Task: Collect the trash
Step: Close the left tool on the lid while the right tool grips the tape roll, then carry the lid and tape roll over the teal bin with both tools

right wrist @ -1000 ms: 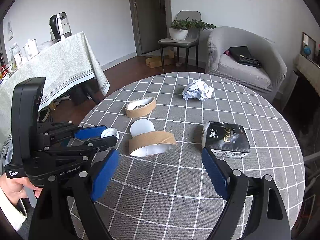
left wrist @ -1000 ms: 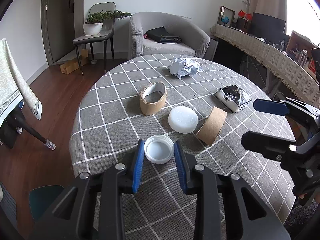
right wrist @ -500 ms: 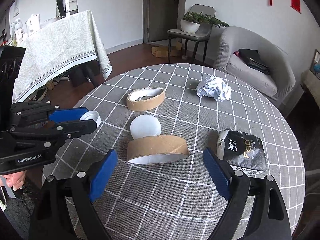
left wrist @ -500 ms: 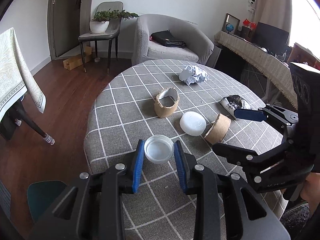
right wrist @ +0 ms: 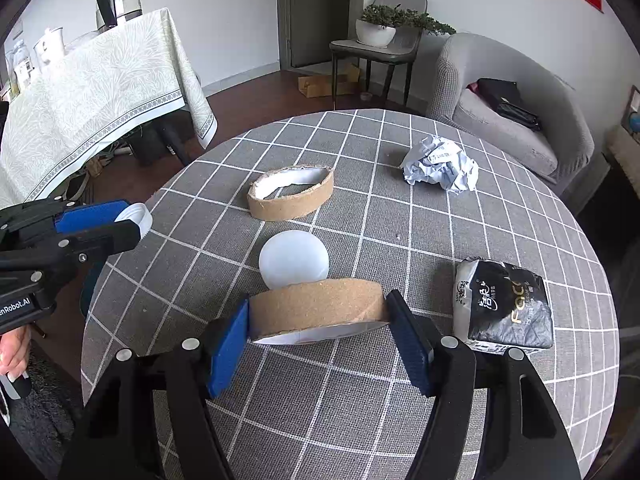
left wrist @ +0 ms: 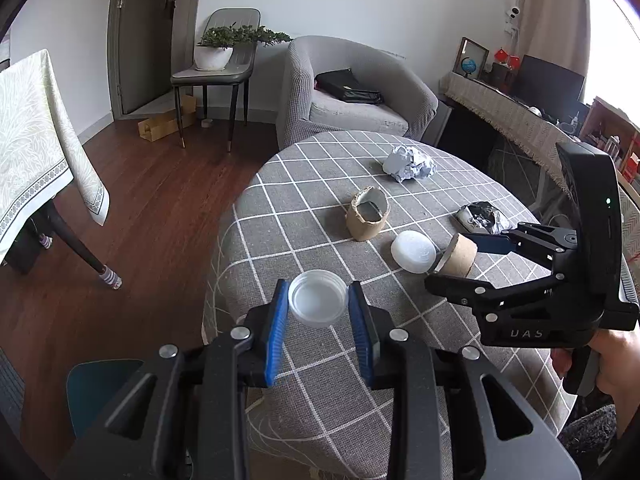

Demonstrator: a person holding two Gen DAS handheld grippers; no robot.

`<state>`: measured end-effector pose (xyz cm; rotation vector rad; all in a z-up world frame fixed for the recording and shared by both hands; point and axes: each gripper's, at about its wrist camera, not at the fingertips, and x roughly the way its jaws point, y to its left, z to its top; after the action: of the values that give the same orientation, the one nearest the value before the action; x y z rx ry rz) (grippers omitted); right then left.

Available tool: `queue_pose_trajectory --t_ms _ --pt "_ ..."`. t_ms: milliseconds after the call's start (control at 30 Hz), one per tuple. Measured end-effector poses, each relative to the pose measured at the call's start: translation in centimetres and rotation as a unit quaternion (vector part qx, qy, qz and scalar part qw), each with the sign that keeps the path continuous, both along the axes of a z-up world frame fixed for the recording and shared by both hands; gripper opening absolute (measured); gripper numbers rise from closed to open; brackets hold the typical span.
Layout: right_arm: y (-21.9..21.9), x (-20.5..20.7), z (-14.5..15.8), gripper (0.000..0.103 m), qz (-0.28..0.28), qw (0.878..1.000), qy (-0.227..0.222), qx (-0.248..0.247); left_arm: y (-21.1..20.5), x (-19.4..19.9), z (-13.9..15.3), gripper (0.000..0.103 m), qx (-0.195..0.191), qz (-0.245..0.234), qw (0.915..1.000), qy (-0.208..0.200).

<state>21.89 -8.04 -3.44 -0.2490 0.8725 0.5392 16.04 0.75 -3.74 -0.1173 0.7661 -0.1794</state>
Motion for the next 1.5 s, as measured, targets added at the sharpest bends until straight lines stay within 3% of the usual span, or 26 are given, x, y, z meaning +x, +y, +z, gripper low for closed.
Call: queue_pose_trajectory --t_ms 267,733,1133,1500 --pt "0.8 -0.1 1.8 0.068 -0.012 1.0 -0.013 0.02 2.4 -0.8 0.4 0.033 0.006 0.019 0.9998 -0.003" --pt "7.2 -1.1 4.4 0.068 0.04 0.997 -0.027 0.054 8.9 -2.4 -1.5 0.033 0.028 0.074 0.9968 0.014" --pt "15.4 -1.9 4.7 0.068 0.098 0.991 -0.007 0.093 16.4 -3.2 -7.9 0.033 0.052 0.128 0.9856 0.096" --pt "23.2 -2.6 2.7 0.068 0.135 0.984 0.034 0.116 22.4 -5.1 -11.3 0.033 0.051 0.171 0.9708 0.161"
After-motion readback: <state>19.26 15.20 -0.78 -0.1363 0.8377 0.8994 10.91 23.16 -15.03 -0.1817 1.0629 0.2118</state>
